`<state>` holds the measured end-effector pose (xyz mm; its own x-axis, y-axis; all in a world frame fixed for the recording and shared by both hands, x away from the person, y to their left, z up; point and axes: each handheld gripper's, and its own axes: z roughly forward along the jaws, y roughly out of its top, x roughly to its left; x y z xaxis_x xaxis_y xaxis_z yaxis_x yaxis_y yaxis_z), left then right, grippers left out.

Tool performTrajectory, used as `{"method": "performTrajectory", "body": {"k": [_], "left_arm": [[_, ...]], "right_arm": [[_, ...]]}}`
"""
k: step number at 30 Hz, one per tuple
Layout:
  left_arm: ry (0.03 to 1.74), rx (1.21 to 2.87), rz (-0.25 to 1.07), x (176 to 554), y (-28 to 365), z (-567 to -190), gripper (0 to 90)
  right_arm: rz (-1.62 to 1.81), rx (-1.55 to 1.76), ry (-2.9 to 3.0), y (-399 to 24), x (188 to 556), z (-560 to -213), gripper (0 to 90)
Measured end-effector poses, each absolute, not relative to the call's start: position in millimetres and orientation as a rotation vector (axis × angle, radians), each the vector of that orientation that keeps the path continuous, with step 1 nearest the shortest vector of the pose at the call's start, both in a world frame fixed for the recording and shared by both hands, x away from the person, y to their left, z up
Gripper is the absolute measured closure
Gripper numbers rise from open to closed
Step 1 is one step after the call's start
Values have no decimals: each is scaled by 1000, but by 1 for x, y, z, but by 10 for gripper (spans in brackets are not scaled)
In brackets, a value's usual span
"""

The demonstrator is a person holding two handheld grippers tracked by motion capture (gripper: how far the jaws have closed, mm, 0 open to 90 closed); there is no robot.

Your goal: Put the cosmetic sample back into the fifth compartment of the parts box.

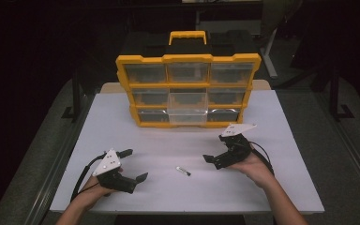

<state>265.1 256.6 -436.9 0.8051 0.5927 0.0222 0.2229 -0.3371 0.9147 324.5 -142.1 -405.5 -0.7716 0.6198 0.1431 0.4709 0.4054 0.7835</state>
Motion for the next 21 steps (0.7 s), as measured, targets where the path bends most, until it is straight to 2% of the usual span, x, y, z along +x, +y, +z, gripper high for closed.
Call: {"method": "performTrajectory", "body": {"k": [21], "left_arm": [[628,1905,415,265,257,-436,0]], "right_arm": [[1298,897,2563,-110,333,-399,0]]}}
